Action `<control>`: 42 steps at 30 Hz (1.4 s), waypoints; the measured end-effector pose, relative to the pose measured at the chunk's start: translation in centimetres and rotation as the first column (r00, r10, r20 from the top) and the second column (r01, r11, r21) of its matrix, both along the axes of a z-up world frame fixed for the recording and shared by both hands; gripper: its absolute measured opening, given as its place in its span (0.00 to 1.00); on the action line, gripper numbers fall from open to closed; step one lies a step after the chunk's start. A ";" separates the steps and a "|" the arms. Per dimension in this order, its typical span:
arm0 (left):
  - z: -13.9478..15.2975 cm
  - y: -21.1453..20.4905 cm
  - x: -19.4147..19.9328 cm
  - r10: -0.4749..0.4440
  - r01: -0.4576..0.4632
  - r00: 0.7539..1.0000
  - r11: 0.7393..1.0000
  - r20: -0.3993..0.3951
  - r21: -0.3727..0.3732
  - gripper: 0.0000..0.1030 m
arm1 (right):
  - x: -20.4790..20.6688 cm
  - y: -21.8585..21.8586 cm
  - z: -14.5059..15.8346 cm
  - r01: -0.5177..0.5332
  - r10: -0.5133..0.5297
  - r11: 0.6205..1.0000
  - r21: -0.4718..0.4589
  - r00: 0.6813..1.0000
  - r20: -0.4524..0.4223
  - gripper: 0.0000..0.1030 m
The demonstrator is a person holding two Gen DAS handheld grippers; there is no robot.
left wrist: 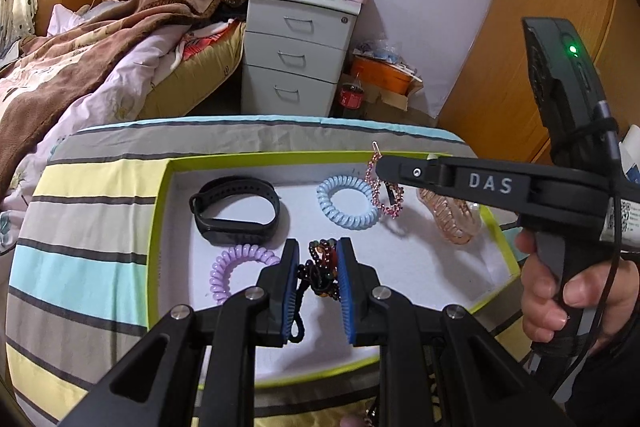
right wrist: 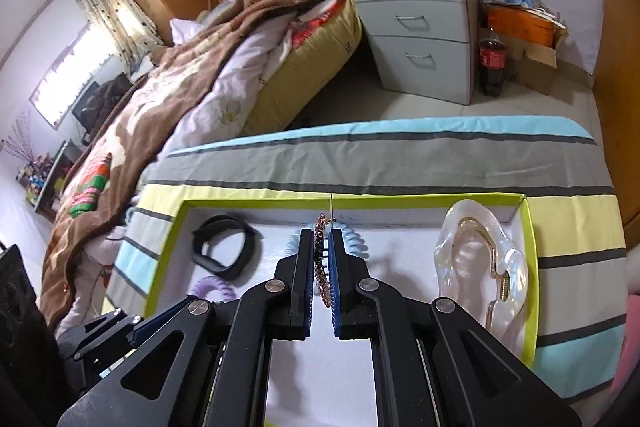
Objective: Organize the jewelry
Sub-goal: 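Open the left gripper releasing the beaded bracelet while the right gripper releases the pink clip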
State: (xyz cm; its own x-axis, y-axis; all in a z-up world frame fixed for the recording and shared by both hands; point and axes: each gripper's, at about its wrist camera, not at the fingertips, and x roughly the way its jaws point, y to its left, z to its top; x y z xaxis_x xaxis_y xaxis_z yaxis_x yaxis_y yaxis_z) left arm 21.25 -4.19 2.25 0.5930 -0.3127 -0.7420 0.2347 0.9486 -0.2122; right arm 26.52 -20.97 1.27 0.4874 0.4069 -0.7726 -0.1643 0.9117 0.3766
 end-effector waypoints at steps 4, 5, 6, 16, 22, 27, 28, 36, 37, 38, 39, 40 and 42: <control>-0.6 -0.3 0.5 0.000 0.001 1.000 1.000 -0.012 0.005 0.19 | 0.5 0.1 -0.6 -0.009 0.009 1.000 -0.018 1.000 -0.014 0.07; -0.7 -0.4 0.7 0.001 -0.001 1.000 1.000 -0.019 0.007 0.19 | 0.6 0.2 -0.6 -0.011 0.010 1.000 -0.019 1.000 -0.018 0.07; -0.9 -0.5 0.8 0.003 -0.002 1.000 1.000 -0.025 0.008 0.20 | 0.7 0.1 -0.6 -0.010 0.010 1.000 -0.020 1.000 -0.018 0.07; -1.8 -0.4 1.4 0.020 -0.020 0.998 1.000 -0.057 0.008 0.21 | 1.4 0.5 -0.9 -0.009 0.008 0.998 -0.055 1.000 -0.014 0.07; -1.4 -0.5 1.2 0.017 -0.017 0.999 1.000 -0.048 0.008 0.26 | 1.2 0.6 -0.8 -0.004 0.003 0.998 -0.056 1.000 -0.012 0.07; -1.2 -0.2 1.2 0.025 -0.025 0.999 1.000 -0.044 0.003 0.33 | 1.1 0.7 -0.9 -0.002 0.001 0.998 -0.062 1.000 -0.016 0.13; -1.2 -0.1 1.2 0.026 -0.026 0.999 1.000 -0.044 0.000 0.34 | 1.1 0.7 -0.9 -0.002 0.001 0.998 -0.066 1.000 -0.017 0.13; -1.2 -0.1 1.2 0.027 -0.027 0.999 1.000 -0.046 -0.004 0.35 | 1.1 0.5 -1.0 0.009 -0.010 0.998 -0.064 1.000 -0.020 0.17; -1.2 0.0 1.3 0.028 -0.029 0.999 1.000 -0.046 -0.004 0.36 | 1.1 0.4 -1.0 0.009 -0.011 0.998 -0.060 1.000 -0.020 0.17; -1.1 -0.1 1.2 0.029 -0.029 0.999 1.000 -0.045 -0.003 0.36 | 1.1 0.4 -1.0 0.007 -0.008 0.998 -0.060 1.000 -0.020 0.19; -1.1 -0.1 1.2 0.029 -0.029 0.999 1.000 -0.044 -0.004 0.37 | 1.1 0.5 -1.0 0.006 -0.007 0.998 -0.064 1.000 -0.019 0.22; -1.1 -0.1 1.1 0.029 -0.030 0.999 1.000 -0.044 -0.004 0.38 | 1.0 0.5 -0.9 0.009 -0.011 0.997 -0.072 1.000 -0.016 0.24; -1.0 -0.1 1.0 0.029 -0.029 0.999 1.000 -0.039 -0.003 0.40 | 0.9 0.6 -0.8 0.010 -0.011 0.997 -0.081 1.000 -0.010 0.32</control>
State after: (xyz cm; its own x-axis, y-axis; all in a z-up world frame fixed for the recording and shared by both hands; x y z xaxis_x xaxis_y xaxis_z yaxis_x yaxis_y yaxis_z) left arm 22.23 -4.27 1.30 0.5722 -0.2982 -0.7640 0.1985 0.9542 -0.2238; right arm 27.42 -20.41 0.45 0.4829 0.3382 -0.8078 -0.1512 0.9408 0.3035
